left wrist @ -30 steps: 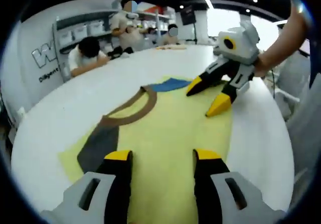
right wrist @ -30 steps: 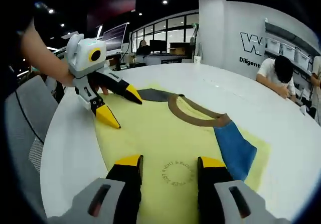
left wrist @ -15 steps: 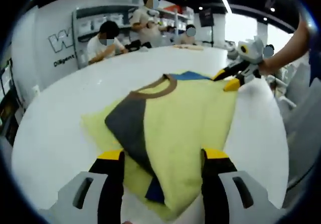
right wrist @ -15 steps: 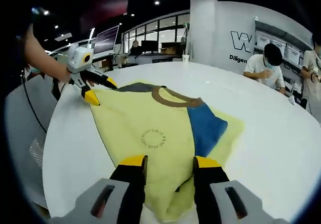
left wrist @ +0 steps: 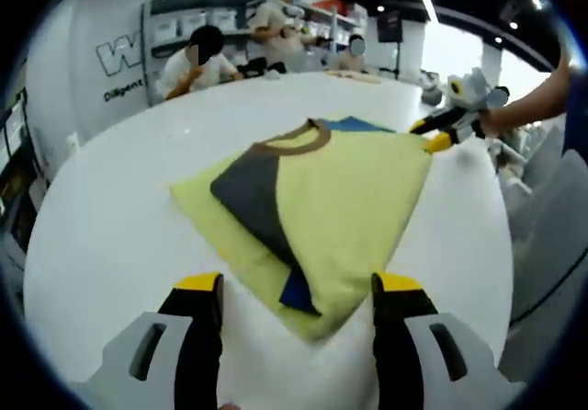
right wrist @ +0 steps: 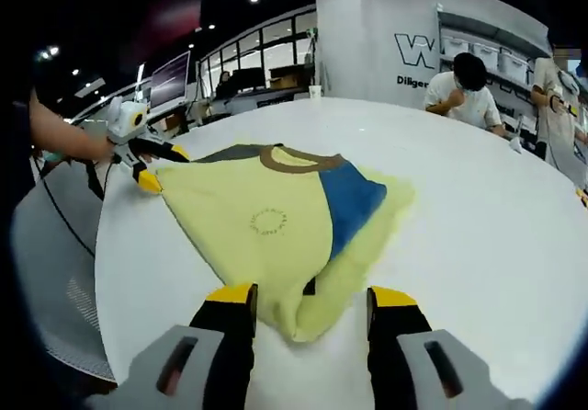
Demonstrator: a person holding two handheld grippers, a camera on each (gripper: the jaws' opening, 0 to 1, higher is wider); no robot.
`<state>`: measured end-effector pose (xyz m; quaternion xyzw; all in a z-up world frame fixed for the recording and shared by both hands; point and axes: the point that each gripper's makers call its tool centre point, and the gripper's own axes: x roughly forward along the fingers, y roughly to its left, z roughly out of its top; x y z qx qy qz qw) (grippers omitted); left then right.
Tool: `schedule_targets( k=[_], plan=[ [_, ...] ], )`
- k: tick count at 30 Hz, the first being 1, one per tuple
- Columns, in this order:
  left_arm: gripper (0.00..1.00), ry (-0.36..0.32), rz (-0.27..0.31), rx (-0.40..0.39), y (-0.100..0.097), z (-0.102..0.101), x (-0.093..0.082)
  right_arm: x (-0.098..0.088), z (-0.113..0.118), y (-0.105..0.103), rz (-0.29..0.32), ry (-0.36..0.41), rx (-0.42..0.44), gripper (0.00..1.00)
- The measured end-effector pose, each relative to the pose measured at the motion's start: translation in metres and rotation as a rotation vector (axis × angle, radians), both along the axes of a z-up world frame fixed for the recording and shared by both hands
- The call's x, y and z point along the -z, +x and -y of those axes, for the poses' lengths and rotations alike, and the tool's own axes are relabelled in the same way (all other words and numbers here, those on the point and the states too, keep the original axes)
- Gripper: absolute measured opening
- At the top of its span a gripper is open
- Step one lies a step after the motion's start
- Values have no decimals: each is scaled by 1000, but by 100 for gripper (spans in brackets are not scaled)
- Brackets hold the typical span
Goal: Fold the garment on the visible template until the final outline fits inside the template.
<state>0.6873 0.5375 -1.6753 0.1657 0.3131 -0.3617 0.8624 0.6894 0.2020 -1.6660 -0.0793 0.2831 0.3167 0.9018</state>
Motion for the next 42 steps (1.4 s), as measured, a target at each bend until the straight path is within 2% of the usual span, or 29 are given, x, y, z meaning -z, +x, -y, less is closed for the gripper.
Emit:
schedule_targets(
  k=[1, 2, 4, 6, 7, 9, 10, 13, 14, 16, 18, 26, 33, 35, 37, 42],
  plan=[
    [58, 21, 9, 15, -4, -3, 0, -3, 1, -3, 8, -4, 1, 43],
    [58, 20, 23, 15, -12, -4, -6, -6, 2, -5, 17, -9, 1, 44],
    [57, 44, 53, 17, -14, -7, -11, -12, 2, -9, 40, -30, -2, 44],
    [56, 127, 133, 53, -19, -10, -21, -17, 1, -17, 96, -136, -67, 44],
    [55, 182, 176, 96, -22, -8, -23, -18, -3, -25, 128, -228, -119, 45],
    [55, 193, 182, 104, -23, -8, -22, -17, -5, -26, 132, -244, -132, 44],
    [55, 254, 226, 145, -25, -2, -22, -14, -9, -32, 164, -326, -184, 44],
    [54, 261, 241, 154, -24, 0, -23, -14, -10, -34, 177, -348, -196, 43],
    [53, 289, 265, 165, -23, 5, -23, -13, -13, -35, 221, -438, -220, 42],
    [51, 331, 289, 192, -22, 8, -21, -19, -17, -36, 261, -509, -249, 40],
    [50, 361, 301, 212, -21, 9, -19, -15, -14, -33, 284, -578, -275, 37],
    [42, 426, 349, 261, -17, 15, -23, -15, -19, -22, 316, -631, -287, 33],
    [37, 482, 384, 305, -12, 16, -24, -7, -19, -10, 348, -680, -329, 30],
    [35, 512, 402, 341, -10, 19, -23, -6, -21, -7, 359, -689, -343, 30],
    [33, 544, 427, 385, -9, 23, -23, -4, -24, -5, 375, -705, -373, 28],
    [23, 572, 434, 429, -10, 27, -18, 0, -28, -5, 390, -737, -423, 19]
  ],
)
